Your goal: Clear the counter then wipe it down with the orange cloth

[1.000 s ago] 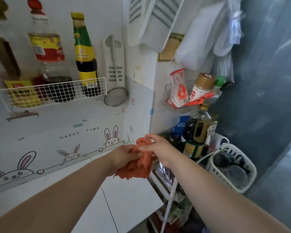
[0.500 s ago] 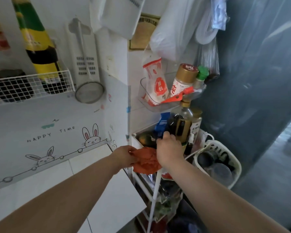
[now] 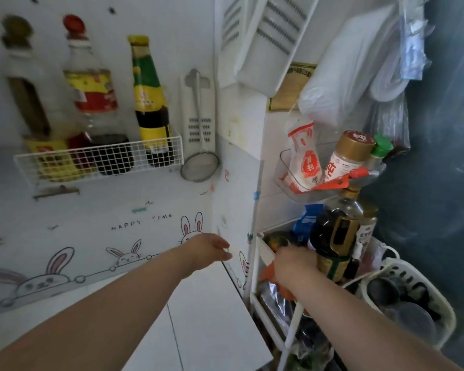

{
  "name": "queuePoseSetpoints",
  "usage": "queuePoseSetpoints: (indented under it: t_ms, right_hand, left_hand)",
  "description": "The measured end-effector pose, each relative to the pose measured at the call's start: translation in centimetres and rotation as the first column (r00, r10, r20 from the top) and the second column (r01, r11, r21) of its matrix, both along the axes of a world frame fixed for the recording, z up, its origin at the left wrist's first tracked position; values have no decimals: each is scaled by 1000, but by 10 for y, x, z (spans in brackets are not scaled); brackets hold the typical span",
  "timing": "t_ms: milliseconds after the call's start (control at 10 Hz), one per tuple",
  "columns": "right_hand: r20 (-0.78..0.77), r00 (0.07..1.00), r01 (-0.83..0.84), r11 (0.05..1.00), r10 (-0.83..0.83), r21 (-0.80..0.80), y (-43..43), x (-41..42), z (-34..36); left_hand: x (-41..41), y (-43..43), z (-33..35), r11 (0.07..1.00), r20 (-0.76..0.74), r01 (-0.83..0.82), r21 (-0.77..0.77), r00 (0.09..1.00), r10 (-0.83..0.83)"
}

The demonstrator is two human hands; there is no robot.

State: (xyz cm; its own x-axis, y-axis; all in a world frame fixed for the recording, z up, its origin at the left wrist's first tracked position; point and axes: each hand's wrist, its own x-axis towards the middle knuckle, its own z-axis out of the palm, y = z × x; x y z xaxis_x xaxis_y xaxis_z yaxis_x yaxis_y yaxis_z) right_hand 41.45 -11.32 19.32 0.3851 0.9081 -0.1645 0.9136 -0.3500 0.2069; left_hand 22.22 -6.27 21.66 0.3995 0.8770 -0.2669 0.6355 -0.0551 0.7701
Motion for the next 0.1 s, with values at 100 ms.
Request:
queuePoseSetpoints:
  t_ms: [100]
  right_hand:
    - [33,988,-153,985,150,80,14,-33,28]
  left_hand:
    - [-27,-1,23,997,4,-38,74,999,38]
